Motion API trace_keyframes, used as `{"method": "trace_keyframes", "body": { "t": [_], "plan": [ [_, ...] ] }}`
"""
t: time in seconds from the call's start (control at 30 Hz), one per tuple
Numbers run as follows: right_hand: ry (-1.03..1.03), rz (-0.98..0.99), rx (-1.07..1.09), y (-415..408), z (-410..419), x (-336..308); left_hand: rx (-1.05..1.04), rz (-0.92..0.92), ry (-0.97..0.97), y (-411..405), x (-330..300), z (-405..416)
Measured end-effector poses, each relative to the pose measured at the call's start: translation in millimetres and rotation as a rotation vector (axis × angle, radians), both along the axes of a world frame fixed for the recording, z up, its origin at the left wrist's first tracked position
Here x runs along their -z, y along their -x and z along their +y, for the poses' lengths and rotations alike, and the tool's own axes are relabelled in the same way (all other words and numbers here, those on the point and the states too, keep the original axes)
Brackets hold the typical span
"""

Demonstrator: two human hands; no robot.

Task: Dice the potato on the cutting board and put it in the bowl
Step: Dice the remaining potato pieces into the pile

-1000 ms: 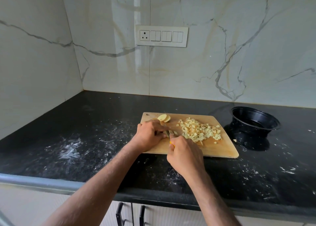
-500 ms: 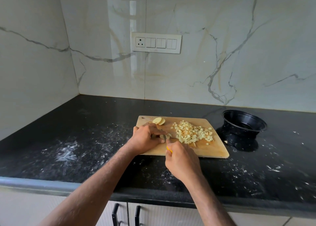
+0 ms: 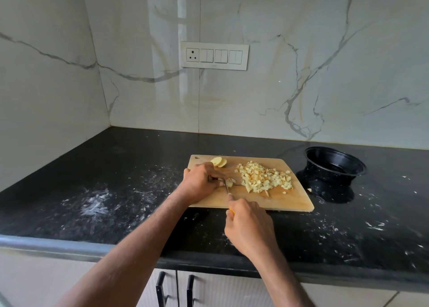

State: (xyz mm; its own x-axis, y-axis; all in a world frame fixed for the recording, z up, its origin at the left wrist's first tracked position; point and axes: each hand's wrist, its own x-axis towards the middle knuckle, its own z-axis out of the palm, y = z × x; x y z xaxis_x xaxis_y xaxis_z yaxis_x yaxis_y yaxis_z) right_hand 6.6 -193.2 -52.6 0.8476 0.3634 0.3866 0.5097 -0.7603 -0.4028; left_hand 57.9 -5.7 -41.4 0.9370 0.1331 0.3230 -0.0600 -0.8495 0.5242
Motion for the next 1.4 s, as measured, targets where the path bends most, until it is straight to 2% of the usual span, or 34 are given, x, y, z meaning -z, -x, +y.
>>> {"method": "trace_keyframes", "body": {
  "t": [0.27,0.4,0.5,0.7,0.9,1.0,1.2,1.4],
  "plan": [
    [0.048,0.034,-0.051,3,-39,-12,-0.004,-0.006,0.024,1,2,-1],
    [-0.042,0.042,-0.013,-6,-40,-19,-0.001,-0.057,0.184,5,3,4],
    [-0.125,0.019,-0.021,-16,-19,-18,-0.054,-0.117,0.217,7,3,6],
    [-0.105,-0.056,0.023,-25,16,-6,-0.113,-0.117,0.178,6,0,4],
    [0.032,-0.082,0.074,-27,19,0,-0.148,-0.048,0.151,7,-3,0],
    [0.047,-0.048,0.037,-30,18,-1,-0.16,-0.031,0.157,6,-4,-2],
    [0.02,0.147,-0.104,-49,11,-14,-0.12,0.028,0.114,4,-7,0],
    [0.065,0.088,-0.076,-50,20,-12,-0.087,0.021,0.126,0,-5,1]
  ]
}}
